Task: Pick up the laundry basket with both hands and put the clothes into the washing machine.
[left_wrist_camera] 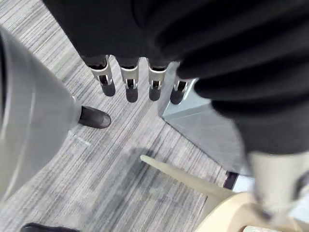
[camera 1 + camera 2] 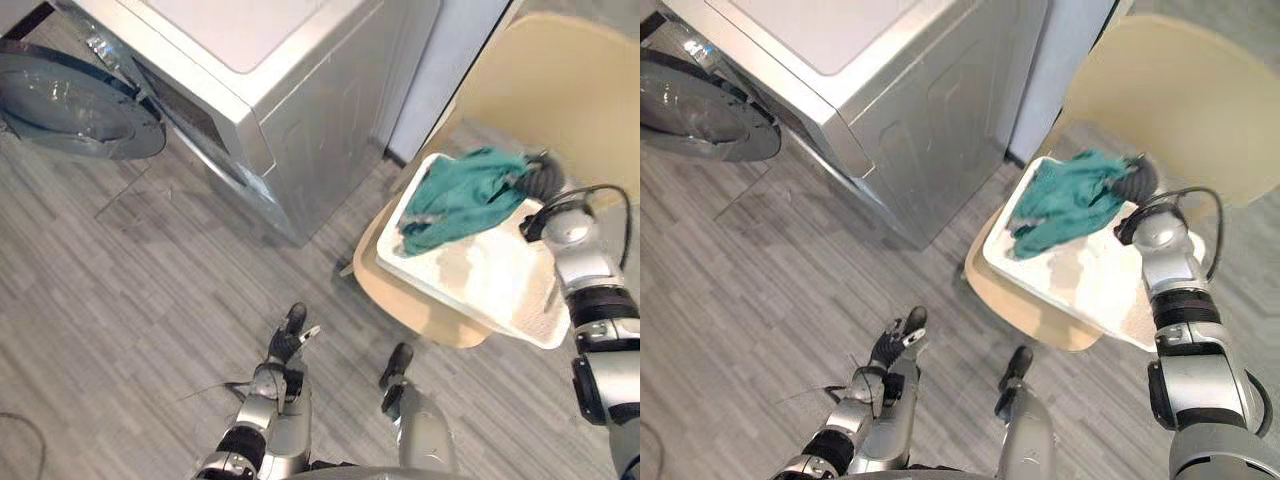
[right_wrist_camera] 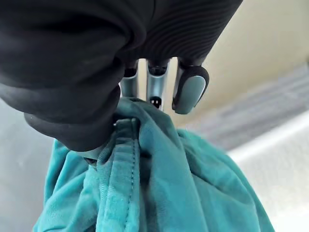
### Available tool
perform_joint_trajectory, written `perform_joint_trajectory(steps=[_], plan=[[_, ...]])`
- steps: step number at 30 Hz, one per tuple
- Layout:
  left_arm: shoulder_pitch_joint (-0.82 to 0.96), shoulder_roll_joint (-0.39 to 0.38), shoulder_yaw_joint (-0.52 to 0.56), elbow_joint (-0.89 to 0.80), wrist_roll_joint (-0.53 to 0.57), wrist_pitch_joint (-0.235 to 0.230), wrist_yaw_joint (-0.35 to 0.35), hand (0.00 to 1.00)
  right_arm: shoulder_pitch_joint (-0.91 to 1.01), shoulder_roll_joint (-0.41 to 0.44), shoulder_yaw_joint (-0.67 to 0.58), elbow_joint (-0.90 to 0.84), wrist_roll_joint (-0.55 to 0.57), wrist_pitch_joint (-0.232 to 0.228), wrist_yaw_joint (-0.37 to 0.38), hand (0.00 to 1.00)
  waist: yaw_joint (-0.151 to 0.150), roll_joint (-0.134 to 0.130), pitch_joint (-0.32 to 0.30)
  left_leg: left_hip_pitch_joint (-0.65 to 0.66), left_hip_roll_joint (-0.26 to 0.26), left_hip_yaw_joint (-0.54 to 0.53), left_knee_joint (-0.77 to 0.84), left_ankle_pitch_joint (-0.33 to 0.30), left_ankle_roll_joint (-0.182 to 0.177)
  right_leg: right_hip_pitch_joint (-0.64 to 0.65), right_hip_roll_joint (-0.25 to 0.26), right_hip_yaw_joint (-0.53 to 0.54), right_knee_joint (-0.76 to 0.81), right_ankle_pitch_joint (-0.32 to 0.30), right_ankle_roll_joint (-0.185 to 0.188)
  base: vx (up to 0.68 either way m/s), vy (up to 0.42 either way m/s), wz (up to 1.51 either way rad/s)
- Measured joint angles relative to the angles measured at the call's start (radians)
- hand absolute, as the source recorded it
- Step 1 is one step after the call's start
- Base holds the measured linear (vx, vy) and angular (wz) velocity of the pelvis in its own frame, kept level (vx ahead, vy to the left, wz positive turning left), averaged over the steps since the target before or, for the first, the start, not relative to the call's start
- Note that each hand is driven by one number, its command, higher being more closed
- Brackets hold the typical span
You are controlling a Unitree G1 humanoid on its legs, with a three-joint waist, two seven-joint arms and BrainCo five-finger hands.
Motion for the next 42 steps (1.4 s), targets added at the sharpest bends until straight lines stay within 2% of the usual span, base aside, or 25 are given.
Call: perform_joint_trajectory(steps=[1,4,7,9,11,12,13,15,16,17,20,22,24,28,29,32,36,38,42], plan=[[0.015,0.009,0.028,0.026,-0.011,-0.001,-0.009,0.00,0.021,0.006,-0.039,-0.048,0.000,0.001,-0.013,1.00,-0.008,-0.022,-0.030,0.025,0.002,0.012,-0.011,0.000,0.000,0.021,0.001,0.002,-0.012,0.004,0.003,0.09,-0.013,-0.03],[0.056,0.016,0.125,0.079,-0.041,0.002,-0.017,0.00,0.085,0.041,-0.115,-0.206,0.001,0.000,-0.032,1.00,-0.024,-0.046,-0.118,0.087,-0.007,0.031,-0.032,0.000,-0.001,0.089,-0.001,0.005,-0.055,0.017,0.013,0.17,-0.005,-0.03],[0.102,0.015,0.248,0.107,-0.081,0.004,-0.017,0.00,0.134,0.054,-0.149,-0.303,0.000,-0.003,-0.053,1.00,-0.032,-0.045,-0.187,0.118,-0.015,0.035,-0.037,-0.007,0.010,0.133,-0.005,0.007,-0.091,0.022,0.020,0.15,-0.006,0.02],[0.137,0.021,0.347,0.113,-0.135,0.010,-0.017,0.00,0.154,0.083,-0.181,-0.332,0.001,-0.002,-0.054,1.00,-0.040,-0.042,-0.211,0.161,-0.019,0.034,-0.057,-0.007,0.011,0.180,-0.003,0.004,-0.119,0.023,0.022,0.11,-0.005,0.05],[0.178,0.023,0.485,0.112,-0.244,0.017,-0.013,0.00,0.189,0.088,-0.190,-0.366,0.004,-0.002,-0.055,1.00,-0.050,-0.038,-0.265,0.179,-0.020,0.034,-0.077,-0.009,0.013,0.205,0.000,0.006,-0.155,0.030,0.031,0.08,-0.009,0.01],[0.180,0.027,0.517,0.109,-0.266,0.017,-0.012,0.00,0.189,0.088,-0.191,-0.372,0.004,-0.002,-0.055,1.00,-0.050,-0.036,-0.269,0.192,-0.020,0.034,-0.085,-0.009,0.013,0.215,0.001,0.010,-0.164,0.033,0.030,0.06,-0.014,-0.10],[0.195,0.035,0.596,0.078,-0.305,0.025,-0.010,0.00,0.190,0.088,-0.206,-0.375,0.005,-0.002,-0.055,1.00,-0.051,-0.031,-0.281,0.214,-0.021,0.035,-0.098,-0.011,0.015,0.239,0.003,0.013,-0.188,0.043,0.031,0.03,-0.011,-0.09],[0.215,0.038,0.661,-0.024,-0.356,0.025,0.007,0.00,0.190,0.087,-0.225,-0.377,0.013,-0.003,-0.057,1.00,-0.051,-0.029,-0.296,0.229,-0.023,0.037,-0.103,-0.016,0.015,0.255,0.004,0.015,-0.212,0.053,0.034,0.00,-0.005,-0.08],[0.222,0.057,0.713,-0.190,-0.382,0.020,0.050,0.00,0.190,0.087,-0.238,-0.385,0.013,-0.003,-0.056,1.00,-0.050,-0.028,-0.321,0.233,-0.022,0.041,-0.103,-0.031,0.011,0.259,0.007,0.021,-0.229,0.060,0.036,-0.02,-0.001,-0.08],[0.221,0.063,0.718,-0.221,-0.383,0.019,0.058,0.00,0.190,0.087,-0.238,-0.388,0.013,-0.003,-0.057,1.00,-0.050,-0.028,-0.325,0.234,-0.022,0.042,-0.102,-0.032,0.010,0.260,0.007,0.023,-0.231,0.061,0.036,-0.03,0.000,-0.16],[0.203,0.131,0.732,-0.501,-0.374,-0.017,0.128,0.00,0.190,0.087,-0.246,-0.452,0.012,-0.018,-0.056,1.00,-0.053,-0.015,-0.352,0.247,-0.026,0.064,-0.097,-0.042,0.011,0.267,0.004,0.047,-0.235,0.064,0.033,0.01,0.003,-0.18],[0.164,0.152,0.719,-0.701,-0.322,-0.047,0.190,0.00,0.189,0.087,-0.246,-0.496,0.011,-0.035,-0.058,1.00,-0.053,0.000,-0.361,0.271,-0.029,0.087,-0.096,-0.044,0.016,0.270,0.000,0.070,-0.232,0.065,0.032,0.00,0.009,-0.25],[0.107,0.181,0.666,-0.802,-0.244,-0.069,0.228,0.00,0.185,0.087,-0.245,-0.533,0.011,-0.045,-0.063,1.00,-0.060,0.018,-0.372,0.283,-0.031,0.096,-0.094,-0.045,0.018,0.280,-0.003,0.078,-0.227,0.065,0.033,0.01,-0.001,-0.18],[-0.028,0.248,0.471,-0.879,-0.151,-0.090,0.269,0.00,0.127,0.087,-0.185,-0.536,0.053,-0.059,-0.076,1.00,-0.080,0.047,-0.389,0.313,-0.027,0.131,-0.093,-0.054,0.022,0.284,0.000,0.116,-0.225,0.067,0.030,-0.02,-0.006,-0.27],[-0.066,0.260,0.421,-0.878,-0.147,-0.096,0.265,0.00,0.112,0.087,-0.170,-0.536,0.066,-0.069,-0.077,1.00,-0.082,0.051,-0.390,0.321,-0.027,0.144,-0.093,-0.058,0.022,0.283,0.001,0.128,-0.226,0.070,0.030,-0.03,-0.001,-0.36],[-0.213,0.300,0.261,-0.839,-0.135,-0.111,0.257,0.00,0.044,0.088,-0.117,-0.536,0.109,-0.079,-0.077,1.00,-0.114,0.056,-0.389,0.336,-0.026,0.172,-0.093,-0.064,0.020,0.277,0.003,0.163,-0.228,0.079,0.030,-0.04,0.002,-0.30],[-0.372,0.328,0.084,-0.719,-0.138,-0.111,0.195,0.00,-0.026,0.119,-0.087,-0.537,0.124,-0.097,-0.077,1.00,-0.142,0.058,-0.389,0.340,-0.022,0.197,-0.088,-0.067,0.020,0.263,0.008,0.193,-0.230,0.088,0.029,-0.03,-0.002,-0.24],[-0.435,0.324,-0.021,-0.664,-0.142,-0.111,0.153,0.00,-0.059,0.150,-0.066,-0.537,0.134,-0.107,-0.078,1.00,-0.166,0.060,-0.387,0.345,-0.022,0.202,-0.083,-0.072,0.020,0.260,0.010,0.208,-0.230,0.089,0.028,-0.01,-0.005,-0.19],[-0.499,0.285,-0.095,-0.586,-0.174,-0.108,0.110,0.00,-0.091,0.185,-0.033,-0.538,0.161,-0.120,-0.081,1.00,-0.188,0.064,-0.385,0.345,-0.018,0.228,-0.082,-0.078,0.020,0.248,0.017,0.238,-0.248,0.110,0.024,-0.02,-0.005,-0.25]])
